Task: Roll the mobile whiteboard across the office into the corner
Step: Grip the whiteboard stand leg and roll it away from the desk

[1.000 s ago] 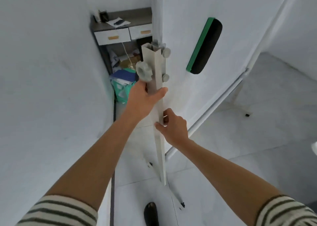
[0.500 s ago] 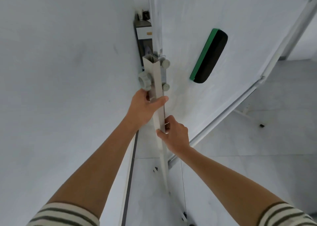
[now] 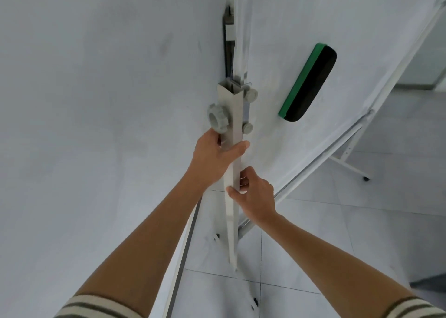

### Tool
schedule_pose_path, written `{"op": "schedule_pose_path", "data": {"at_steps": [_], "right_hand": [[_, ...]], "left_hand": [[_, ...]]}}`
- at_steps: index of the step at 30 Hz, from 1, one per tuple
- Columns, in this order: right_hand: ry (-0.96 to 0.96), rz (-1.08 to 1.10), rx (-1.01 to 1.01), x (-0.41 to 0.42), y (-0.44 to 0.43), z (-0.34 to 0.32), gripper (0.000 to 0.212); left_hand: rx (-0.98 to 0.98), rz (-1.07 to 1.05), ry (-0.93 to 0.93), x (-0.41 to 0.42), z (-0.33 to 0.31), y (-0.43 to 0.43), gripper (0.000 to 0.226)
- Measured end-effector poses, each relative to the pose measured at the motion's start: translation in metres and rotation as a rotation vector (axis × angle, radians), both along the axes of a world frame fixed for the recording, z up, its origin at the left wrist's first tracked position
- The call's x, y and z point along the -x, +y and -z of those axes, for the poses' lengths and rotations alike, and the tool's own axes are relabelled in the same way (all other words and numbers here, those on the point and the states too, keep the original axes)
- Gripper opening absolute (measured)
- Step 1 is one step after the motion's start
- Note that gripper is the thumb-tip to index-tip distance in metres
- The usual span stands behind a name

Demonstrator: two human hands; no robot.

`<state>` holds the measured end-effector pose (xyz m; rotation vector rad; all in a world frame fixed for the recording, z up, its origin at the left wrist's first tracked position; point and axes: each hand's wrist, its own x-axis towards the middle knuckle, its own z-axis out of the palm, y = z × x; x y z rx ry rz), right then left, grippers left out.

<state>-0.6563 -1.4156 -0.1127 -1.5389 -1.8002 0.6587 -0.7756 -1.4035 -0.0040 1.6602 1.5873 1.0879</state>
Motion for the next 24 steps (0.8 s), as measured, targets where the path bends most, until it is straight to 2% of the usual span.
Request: {"op": "schedule_pose_path", "data": {"at_steps": [3,10,21,24], "right_hand": [[-0.006,-0.038,-0.028,-0.005,-0.038,0.002,0.03],[-0.019,-0.118,-0.063,-0.038,-0.133,0.004,0.035],[-0.033,-0.151,-0.106,-0.095,-0.278,0.007,0.031],[-0.027,-0.125,-0.114,-0.106,-0.31,0.009,0.03]], "left_hand": [[0.005,-0.026,-0.004,-0.005,0.0,-0.043,0.057],[-0.017,-0.12,-0.03,-0.039,0.0,-0.147,0.032],[-0.015,-0.165,-0.023,-0.095,0.006,-0.295,0.057],[-0.014,-0.173,-0.009,-0.108,0.005,-0.328,0.055]]}}
